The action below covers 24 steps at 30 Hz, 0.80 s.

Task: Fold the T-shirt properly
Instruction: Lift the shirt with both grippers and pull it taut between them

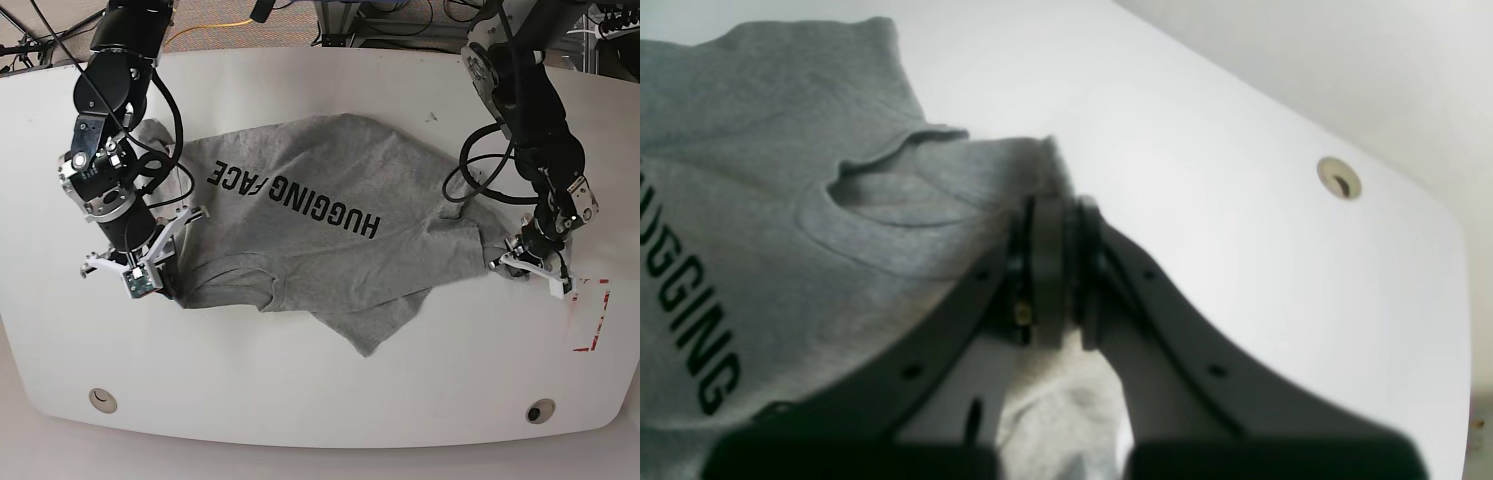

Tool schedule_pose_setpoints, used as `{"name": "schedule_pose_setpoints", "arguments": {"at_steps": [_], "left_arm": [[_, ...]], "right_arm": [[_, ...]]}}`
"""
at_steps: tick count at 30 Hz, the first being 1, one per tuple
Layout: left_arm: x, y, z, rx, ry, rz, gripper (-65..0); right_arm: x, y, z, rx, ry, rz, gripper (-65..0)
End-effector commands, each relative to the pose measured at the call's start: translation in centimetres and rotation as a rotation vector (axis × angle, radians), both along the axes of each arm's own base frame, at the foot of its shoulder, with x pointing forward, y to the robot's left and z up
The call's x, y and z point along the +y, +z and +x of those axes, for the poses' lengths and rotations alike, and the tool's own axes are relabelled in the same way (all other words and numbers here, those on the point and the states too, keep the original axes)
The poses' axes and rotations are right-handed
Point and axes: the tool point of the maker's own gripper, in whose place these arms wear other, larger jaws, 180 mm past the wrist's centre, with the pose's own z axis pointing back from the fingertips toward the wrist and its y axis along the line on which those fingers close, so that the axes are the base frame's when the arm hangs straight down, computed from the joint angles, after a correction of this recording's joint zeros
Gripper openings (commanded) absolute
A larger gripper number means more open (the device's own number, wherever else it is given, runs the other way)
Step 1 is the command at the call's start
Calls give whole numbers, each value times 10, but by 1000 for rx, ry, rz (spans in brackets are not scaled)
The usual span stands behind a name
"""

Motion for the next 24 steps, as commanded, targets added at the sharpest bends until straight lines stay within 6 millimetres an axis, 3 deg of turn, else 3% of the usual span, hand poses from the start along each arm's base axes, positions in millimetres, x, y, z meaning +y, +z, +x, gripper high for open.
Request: {"name": "schedule_pose_setpoints", "arguments": {"at_steps": [1, 3, 9, 12, 16, 18, 24], "left_arm": [[15, 41, 14, -92, 5, 57, -650], [15, 58, 16, -126, -21, 87, -650], [19, 111, 16, -191, -101, 205, -650], [21, 139, 19, -236, -103, 247, -650], [24, 185, 24, -308, -92, 304, -650], [28, 217, 25, -355, -79, 343, -650], [44, 288, 24, -459, -39, 442, -650]], "right_arm": [[-9, 34, 17, -103, -20, -3, -650], [-11, 38, 23, -113, -24, 0, -650], [-18, 76, 45, -187, -51, -54, -650], [-22, 102, 58, -246, -76, -97, -650], [-10, 136, 73, -312, -58, -163, -650], [-18, 163, 79, -361, -81, -198, -650], [-20, 224, 88, -468, -101, -246, -650]]}}
